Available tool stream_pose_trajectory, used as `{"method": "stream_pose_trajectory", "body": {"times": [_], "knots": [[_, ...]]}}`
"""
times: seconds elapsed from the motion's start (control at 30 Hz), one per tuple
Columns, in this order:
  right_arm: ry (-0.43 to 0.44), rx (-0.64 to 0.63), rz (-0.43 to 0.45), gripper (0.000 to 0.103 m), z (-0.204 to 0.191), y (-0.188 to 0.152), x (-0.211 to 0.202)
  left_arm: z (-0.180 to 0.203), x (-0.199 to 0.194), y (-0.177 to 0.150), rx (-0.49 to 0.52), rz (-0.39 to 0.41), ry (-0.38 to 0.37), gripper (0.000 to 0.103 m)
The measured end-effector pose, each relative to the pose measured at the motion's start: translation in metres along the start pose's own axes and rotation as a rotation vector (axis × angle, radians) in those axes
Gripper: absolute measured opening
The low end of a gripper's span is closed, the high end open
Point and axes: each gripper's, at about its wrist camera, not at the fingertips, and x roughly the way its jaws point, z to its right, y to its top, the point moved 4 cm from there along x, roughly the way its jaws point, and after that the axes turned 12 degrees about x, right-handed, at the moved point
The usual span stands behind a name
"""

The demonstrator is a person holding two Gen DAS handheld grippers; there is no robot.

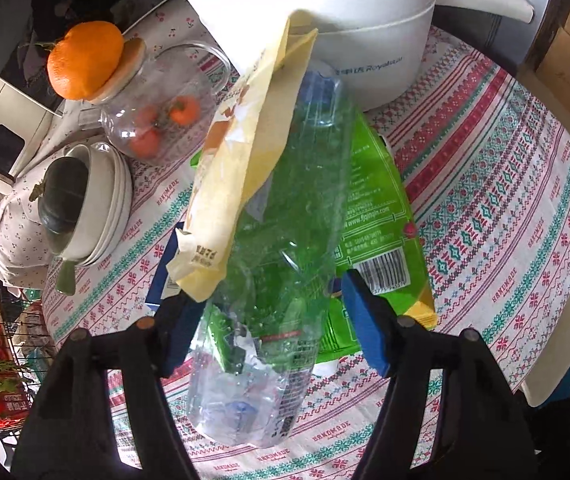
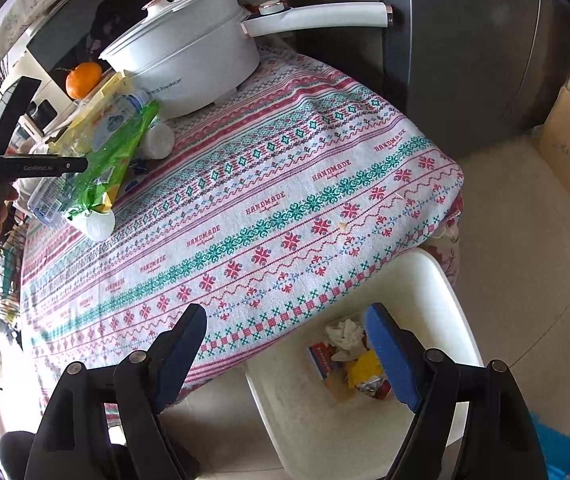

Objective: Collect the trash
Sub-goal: 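Grasp the clear plastic bottle on the table with the left gripper, then grasp the green snack bag with the right gripper while the left holds the bottle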

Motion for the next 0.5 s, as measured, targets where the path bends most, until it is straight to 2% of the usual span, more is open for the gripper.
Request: {"method": "stream_pose_trajectory", "body": {"times": [0.1,0.3,0.43,0.5], "knots": [[0.002,-0.001,-0.003,0.083,-0.002,-0.001,0.001,0.004,0.009,-0.006,-0.006,0.002,0.015,0.064],[-0.002,-0.018,-0.003,0.083,-0.010,-0.003,0.004,-0.001,-0.015,-0.024,-0.128,0.143,-0.036,0.060],[0.004,-0.020,-0.008,0.083,-0.019,-0.003,0.009,0.002,-0.037,-0.051,-0.206,0.237,-0.084,0.059],[0.011,-0.025,-0.009,0.083,-0.026,-0.003,0.011,0.006,-0.050,-0.066,-0.232,0.281,-0.074,0.059]]}}
